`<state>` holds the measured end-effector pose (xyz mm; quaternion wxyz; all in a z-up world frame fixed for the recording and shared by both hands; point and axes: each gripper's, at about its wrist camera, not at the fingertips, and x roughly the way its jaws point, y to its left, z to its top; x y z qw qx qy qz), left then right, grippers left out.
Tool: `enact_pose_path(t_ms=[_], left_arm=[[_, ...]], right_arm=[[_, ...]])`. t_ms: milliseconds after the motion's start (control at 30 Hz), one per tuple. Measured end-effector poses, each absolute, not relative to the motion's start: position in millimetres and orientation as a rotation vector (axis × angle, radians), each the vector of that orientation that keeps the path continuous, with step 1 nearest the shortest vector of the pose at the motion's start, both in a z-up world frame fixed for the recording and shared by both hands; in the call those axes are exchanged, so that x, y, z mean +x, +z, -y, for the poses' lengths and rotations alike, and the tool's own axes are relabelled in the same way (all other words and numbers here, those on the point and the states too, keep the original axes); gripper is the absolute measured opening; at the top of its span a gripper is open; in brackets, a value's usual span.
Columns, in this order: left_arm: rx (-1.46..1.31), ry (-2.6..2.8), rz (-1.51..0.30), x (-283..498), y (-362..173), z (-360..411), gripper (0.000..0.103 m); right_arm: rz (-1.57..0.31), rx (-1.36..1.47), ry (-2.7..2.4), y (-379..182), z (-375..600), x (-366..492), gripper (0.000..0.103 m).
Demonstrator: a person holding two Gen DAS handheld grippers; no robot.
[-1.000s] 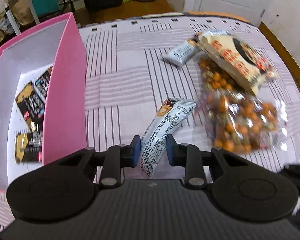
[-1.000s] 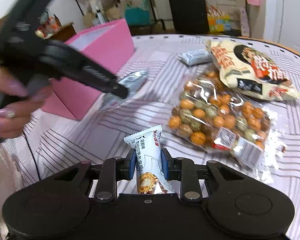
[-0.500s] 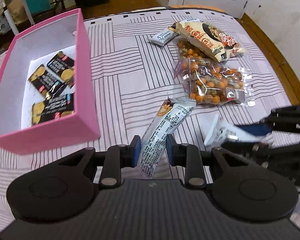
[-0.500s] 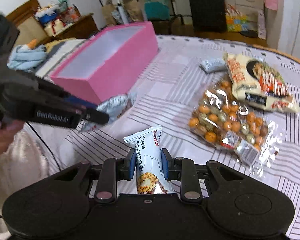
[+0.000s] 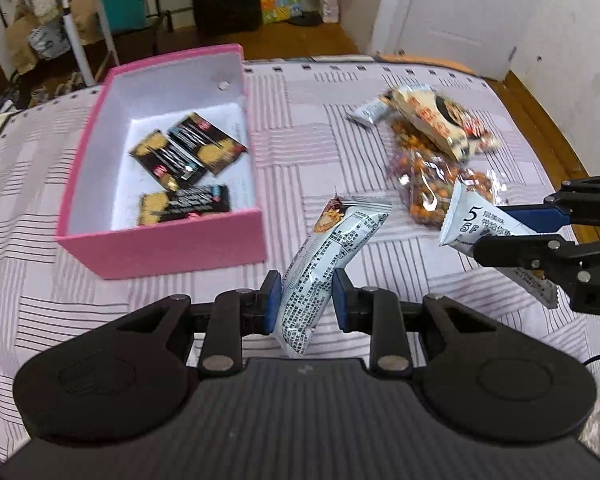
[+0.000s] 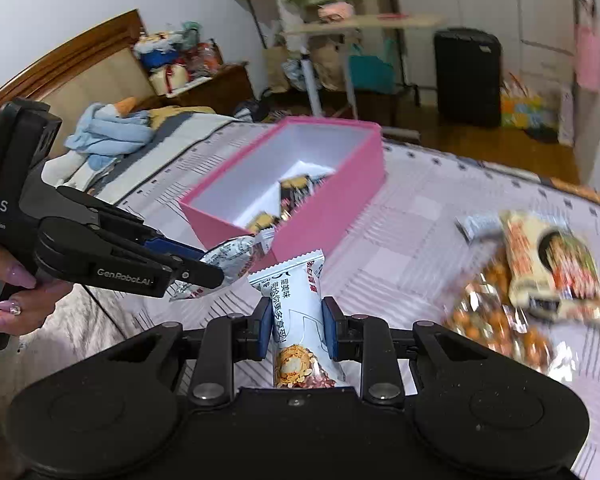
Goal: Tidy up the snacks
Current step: 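Carry both white bars into the pink box and open both grippers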
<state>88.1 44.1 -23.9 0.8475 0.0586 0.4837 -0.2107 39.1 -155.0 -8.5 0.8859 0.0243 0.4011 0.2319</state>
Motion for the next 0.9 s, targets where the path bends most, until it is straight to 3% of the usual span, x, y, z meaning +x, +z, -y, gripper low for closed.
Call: enact_pose_path(t_ms=[367, 567, 900], left_arm=[[-0.024, -0.261, -0.926, 142, -13, -98, 0.026], [-0.128, -0.15, -0.936, 193, -41, -126, 0.026], [-0.034, -0.002, -0.955, 244, -100, -136, 0.026]], right_arm=[[-0.722, 0.028, 0.596, -7, 91, 125, 0.031], [-0.727, -0.107, 0.594, -34, 41, 177, 0.031], [-0.802, -0.266, 0.514, -89, 2, 221, 0.03]])
